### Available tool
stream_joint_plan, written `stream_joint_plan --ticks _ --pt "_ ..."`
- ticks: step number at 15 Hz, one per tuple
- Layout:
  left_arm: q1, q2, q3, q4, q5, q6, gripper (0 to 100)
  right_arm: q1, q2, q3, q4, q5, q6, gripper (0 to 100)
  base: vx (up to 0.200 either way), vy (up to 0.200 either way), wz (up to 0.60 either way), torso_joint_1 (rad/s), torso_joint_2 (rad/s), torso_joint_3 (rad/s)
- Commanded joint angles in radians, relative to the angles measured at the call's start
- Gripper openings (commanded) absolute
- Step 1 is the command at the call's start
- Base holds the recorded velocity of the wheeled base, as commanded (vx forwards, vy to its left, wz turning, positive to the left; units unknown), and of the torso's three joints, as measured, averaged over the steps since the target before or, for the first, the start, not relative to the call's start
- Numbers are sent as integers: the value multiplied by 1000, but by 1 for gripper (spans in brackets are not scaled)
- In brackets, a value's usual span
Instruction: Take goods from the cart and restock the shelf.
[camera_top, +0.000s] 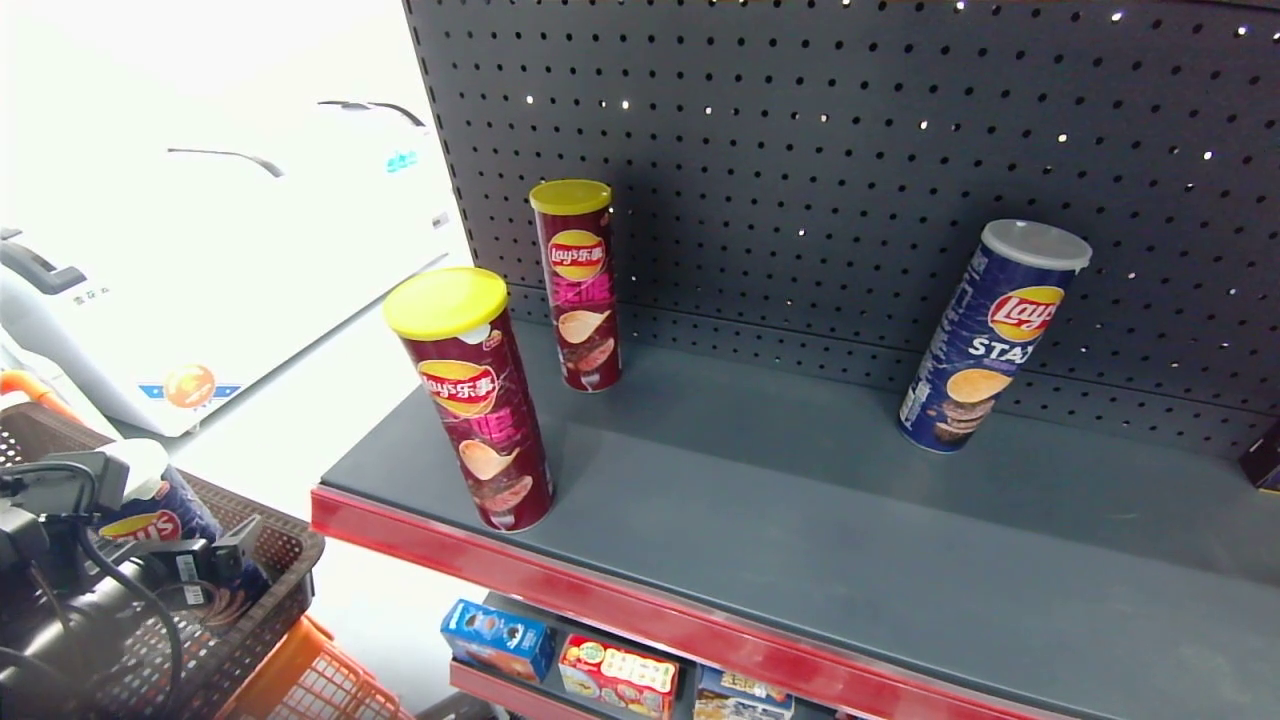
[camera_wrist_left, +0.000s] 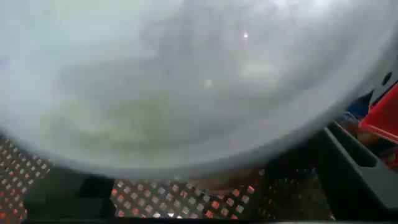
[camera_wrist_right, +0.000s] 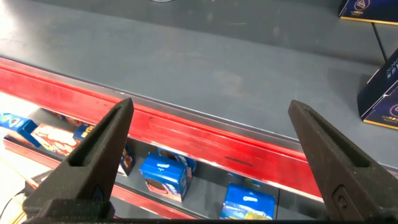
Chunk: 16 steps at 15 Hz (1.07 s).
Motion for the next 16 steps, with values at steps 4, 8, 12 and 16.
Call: stream_joint_plan --ticks 4,8,12,16 --pt "1 77 -10 -51 0 0 100 0 1 0 0 0 0 100 0 0 0 0 0 0" --pt "1 97 -36 -56 0 -3 100 0 1 0 0 0 0 100 0 0 0 0 0 0" --pt "2 109 -58 -57 2 -4 0 0 1 0 0 0 0 100 0 0 0 0 0 0" --pt "-6 82 -67 -56 -1 -1 0 0 1 0 0 0 0 100 0 0 0 0 0 0"
